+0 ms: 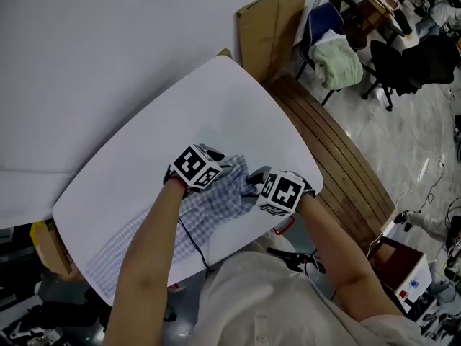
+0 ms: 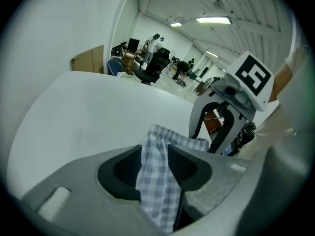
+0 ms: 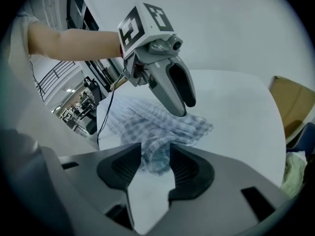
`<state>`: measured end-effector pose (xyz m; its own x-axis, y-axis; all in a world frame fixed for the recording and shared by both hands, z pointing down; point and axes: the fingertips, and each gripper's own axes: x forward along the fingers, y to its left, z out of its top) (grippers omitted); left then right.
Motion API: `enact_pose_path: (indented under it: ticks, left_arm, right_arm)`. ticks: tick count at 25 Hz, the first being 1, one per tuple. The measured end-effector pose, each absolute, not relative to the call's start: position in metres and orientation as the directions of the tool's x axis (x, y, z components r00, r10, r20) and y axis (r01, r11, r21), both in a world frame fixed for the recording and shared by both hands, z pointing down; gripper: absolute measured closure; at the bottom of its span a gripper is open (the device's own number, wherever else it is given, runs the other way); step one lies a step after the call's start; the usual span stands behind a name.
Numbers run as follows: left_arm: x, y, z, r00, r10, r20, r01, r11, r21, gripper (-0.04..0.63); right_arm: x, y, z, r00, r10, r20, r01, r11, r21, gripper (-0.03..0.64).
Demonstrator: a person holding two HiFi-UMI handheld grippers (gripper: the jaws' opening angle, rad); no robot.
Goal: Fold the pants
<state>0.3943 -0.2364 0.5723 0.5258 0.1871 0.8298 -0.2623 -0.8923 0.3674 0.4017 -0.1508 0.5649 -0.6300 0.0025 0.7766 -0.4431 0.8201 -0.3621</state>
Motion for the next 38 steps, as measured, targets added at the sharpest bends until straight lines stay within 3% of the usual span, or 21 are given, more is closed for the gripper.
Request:
enact_pose_path:
  ticks: [6, 12, 14, 15, 23, 28, 31, 33, 38]
  left_arm:
    - [0.407, -0.234, 0.593, 0.442, 0.208, 0.873, -0.223, -0.917, 0.332, 0.422]
    - [0.405, -0.231, 0.608, 0.369, 0.184, 0.911, -0.204, -0.940, 0.273, 0.426]
    - [0.405, -0.234, 0.611, 0.362, 0.173, 0.916, -0.208, -0.943, 0.260, 0.438]
    - [0.406, -0.235, 0.611, 0.360, 0.171, 0.917, -0.208, -0.944, 0.258, 0.454]
    - [0.431, -0.250, 0.606, 0.396, 0.118, 0.911, -0.274, -0.932, 0.239, 0.480]
    - [0.460, -0.254, 0.610, 0.358, 0.009, 0.934, -0.182, -0.980, 0.079, 0.482]
    - [0.467, -0.256, 0.608, 0.382, -0.008, 0.924, -0.218, -0.973, 0.081, 0.482]
    - [0.463, -0.261, 0.605, 0.409, -0.016, 0.912, -0.262, -0.960, 0.101, 0.470]
    - [0.446, -0.277, 0.573, 0.558, -0.026, 0.830, -0.361, -0.907, 0.214, 0.434]
  right_arm:
    - [0.415, -0.142, 0.580, -0.605, 0.101, 0.790, -0.378, 0.837, -0.396, 0.489]
    - [0.417, -0.134, 0.595, -0.601, 0.150, 0.785, -0.334, 0.845, -0.417, 0.496]
    - [0.424, -0.135, 0.599, -0.589, 0.156, 0.793, -0.341, 0.842, -0.419, 0.569]
    - [0.430, -0.137, 0.599, -0.586, 0.160, 0.794, -0.348, 0.835, -0.426, 0.575]
    - [0.489, -0.153, 0.585, -0.575, 0.117, 0.810, -0.406, 0.819, -0.406, 0.583]
    - [0.508, -0.151, 0.599, -0.523, 0.046, 0.851, -0.463, 0.823, -0.329, 0.583]
    - [0.512, -0.150, 0.603, -0.525, 0.024, 0.851, -0.509, 0.792, -0.337, 0.553]
    - [0.515, -0.149, 0.603, -0.540, 0.015, 0.841, -0.545, 0.756, -0.364, 0.450]
    - [0.526, -0.156, 0.579, -0.612, -0.138, 0.779, -0.650, 0.648, -0.396, 0.410]
